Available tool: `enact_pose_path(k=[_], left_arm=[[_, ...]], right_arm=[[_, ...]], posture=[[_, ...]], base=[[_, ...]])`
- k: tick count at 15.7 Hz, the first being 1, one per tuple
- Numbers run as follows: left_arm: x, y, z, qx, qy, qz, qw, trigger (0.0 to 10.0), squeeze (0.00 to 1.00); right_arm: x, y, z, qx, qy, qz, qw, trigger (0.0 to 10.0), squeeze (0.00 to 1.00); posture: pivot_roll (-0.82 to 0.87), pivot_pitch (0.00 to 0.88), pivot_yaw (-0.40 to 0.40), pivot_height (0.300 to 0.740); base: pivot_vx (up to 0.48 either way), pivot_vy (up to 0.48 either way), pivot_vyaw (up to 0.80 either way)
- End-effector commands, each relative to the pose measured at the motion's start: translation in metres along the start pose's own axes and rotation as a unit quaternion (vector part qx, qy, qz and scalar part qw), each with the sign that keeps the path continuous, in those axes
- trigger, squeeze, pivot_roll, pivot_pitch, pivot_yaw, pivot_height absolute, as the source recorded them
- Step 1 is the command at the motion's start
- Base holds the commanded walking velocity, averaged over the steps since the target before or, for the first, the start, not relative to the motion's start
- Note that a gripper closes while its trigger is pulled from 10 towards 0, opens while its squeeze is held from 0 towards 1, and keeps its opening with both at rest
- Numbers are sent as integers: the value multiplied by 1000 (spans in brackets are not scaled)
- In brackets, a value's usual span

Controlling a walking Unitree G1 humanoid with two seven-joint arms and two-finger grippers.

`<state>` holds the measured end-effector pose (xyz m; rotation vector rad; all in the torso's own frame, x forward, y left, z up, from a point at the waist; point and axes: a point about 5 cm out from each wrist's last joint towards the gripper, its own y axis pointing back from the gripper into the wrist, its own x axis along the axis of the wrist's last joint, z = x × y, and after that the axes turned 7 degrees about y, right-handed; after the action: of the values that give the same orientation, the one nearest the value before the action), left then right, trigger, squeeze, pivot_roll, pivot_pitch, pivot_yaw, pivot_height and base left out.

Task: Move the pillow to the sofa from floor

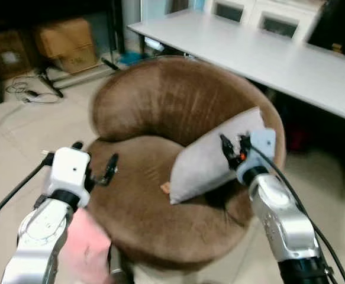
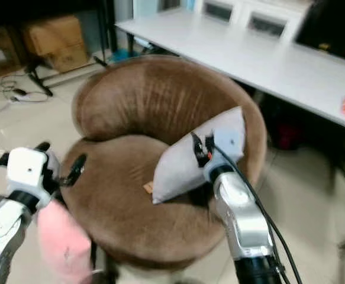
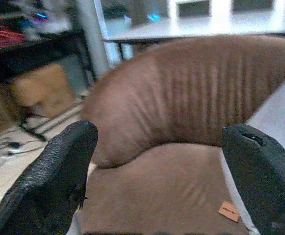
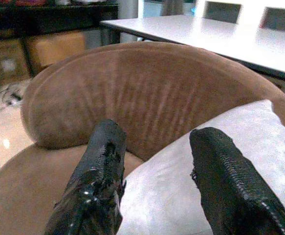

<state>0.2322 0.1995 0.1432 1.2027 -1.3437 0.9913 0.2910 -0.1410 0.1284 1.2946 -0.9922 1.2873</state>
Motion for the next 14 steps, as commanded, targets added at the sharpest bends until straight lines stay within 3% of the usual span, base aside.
enact_pose_path(k=[1, 4, 7, 14], left_arm=[[-6, 3, 1, 3, -3, -14, 1000, 10000, 0], [-9, 4, 3, 22, 8, -10, 1000, 10000, 0], [-12, 8, 0, 40, 16, -17, 999, 10000, 0], [-7, -9, -6, 52, 17, -4, 998, 10000, 0]], right_arm=[[0, 1, 0, -2, 7, -10, 1000, 10000, 0], [0, 0, 2, 6, 10, -27, 1000, 10000, 0], [-3, 1, 2, 1, 17, -47, 999, 10000, 0], [-5, -8, -6, 8, 16, -51, 999, 10000, 0]], posture=[[-17, 0, -53, 740], [-12, 0, -70, 740], [-13, 0, -87, 740], [-10, 0, -67, 740]], base=[[0, 0, 0], [0, 0, 0], [0, 299, 0], [0, 402, 0]])
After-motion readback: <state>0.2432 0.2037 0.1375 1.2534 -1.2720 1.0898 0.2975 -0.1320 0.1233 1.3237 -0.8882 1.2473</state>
